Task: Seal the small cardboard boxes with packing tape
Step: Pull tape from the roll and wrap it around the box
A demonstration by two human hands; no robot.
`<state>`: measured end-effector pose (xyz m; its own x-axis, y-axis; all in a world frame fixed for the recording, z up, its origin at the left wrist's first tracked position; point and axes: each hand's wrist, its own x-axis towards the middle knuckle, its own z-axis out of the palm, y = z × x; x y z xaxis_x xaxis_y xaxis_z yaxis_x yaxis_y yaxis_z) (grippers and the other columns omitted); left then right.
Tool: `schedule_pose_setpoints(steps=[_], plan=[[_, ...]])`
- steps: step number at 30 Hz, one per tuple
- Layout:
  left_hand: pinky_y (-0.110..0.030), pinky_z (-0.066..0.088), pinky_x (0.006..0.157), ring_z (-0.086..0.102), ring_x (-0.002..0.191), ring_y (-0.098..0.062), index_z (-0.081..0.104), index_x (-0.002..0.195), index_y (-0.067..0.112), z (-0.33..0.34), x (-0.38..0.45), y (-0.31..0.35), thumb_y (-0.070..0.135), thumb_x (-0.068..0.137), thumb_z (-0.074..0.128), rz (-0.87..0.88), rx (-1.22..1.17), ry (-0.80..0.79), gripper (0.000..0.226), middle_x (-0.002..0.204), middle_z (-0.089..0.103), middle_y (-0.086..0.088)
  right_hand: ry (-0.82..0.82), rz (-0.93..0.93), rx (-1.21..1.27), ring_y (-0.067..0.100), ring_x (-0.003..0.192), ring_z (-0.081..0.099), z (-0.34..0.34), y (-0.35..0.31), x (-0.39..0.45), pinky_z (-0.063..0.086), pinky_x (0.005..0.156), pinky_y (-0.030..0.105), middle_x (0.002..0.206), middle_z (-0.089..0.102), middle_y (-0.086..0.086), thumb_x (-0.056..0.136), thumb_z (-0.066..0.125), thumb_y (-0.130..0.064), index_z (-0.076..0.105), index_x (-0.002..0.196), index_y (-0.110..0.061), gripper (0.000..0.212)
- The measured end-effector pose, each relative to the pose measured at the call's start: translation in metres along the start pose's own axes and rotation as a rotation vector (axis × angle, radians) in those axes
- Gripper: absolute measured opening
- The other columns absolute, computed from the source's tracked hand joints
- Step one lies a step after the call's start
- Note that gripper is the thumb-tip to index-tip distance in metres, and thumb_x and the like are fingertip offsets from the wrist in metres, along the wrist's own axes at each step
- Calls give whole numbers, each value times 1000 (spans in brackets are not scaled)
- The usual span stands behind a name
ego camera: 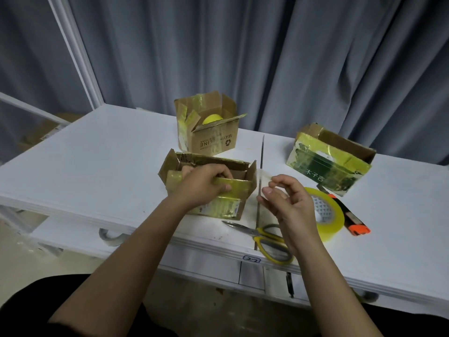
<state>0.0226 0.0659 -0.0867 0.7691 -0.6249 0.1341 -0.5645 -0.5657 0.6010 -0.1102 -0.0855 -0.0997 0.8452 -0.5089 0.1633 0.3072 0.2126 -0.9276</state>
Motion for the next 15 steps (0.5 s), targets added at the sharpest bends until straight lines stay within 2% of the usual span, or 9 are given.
schedule_pose_setpoints(steps=[2, 3, 5, 7, 11, 15], plan=[[-34, 22, 95, 54, 101, -8, 58, 82, 39, -5, 5, 3, 36, 84, 68, -25, 19, -33, 10, 96, 64, 18, 13, -7, 35, 10, 72, 65, 2, -1, 2, 56, 71, 25, 81, 64, -4, 82, 62, 8, 61, 94, -10, 22], [-35, 29, 96, 56, 99, -8, 59, 82, 38, -6, 8, 5, 36, 84, 68, -31, 33, -51, 9, 94, 64, 18, 10, -12, 40, 11, 74, 65, 4, -1, 3, 56, 72, 25, 83, 64, -3, 82, 63, 8, 61, 95, -11, 23], [-32, 43, 85, 60, 91, -7, 63, 83, 36, -8, 13, 7, 35, 83, 69, -48, 16, -79, 7, 88, 65, 18, -10, -25, 36, 13, 78, 66, 8, -1, 7, 57, 75, 28, 86, 64, -3, 81, 63, 10, 61, 96, -11, 26], [-30, 49, 79, 62, 85, -6, 66, 85, 33, -9, 19, 7, 33, 82, 71, -66, -33, -100, 6, 85, 67, 16, -45, -44, 13, 13, 82, 66, 13, 2, 12, 58, 81, 33, 84, 66, -6, 79, 63, 12, 61, 97, -12, 30], [-31, 52, 78, 63, 78, -10, 71, 90, 25, -10, 29, 5, 25, 83, 72, -72, -165, -143, 8, 79, 67, 13, -81, -88, -91, 14, 88, 67, 21, 7, 27, 55, 89, 37, 86, 65, -6, 79, 63, 15, 61, 98, -16, 36], [-26, 49, 77, 63, 84, -12, 68, 98, 22, -13, 32, 6, 20, 89, 65, -27, -195, -234, 10, 85, 67, 9, -115, -123, -223, 12, 90, 67, 27, 15, 37, 50, 96, 46, 90, 63, -6, 80, 63, 15, 59, 101, -15, 37]])
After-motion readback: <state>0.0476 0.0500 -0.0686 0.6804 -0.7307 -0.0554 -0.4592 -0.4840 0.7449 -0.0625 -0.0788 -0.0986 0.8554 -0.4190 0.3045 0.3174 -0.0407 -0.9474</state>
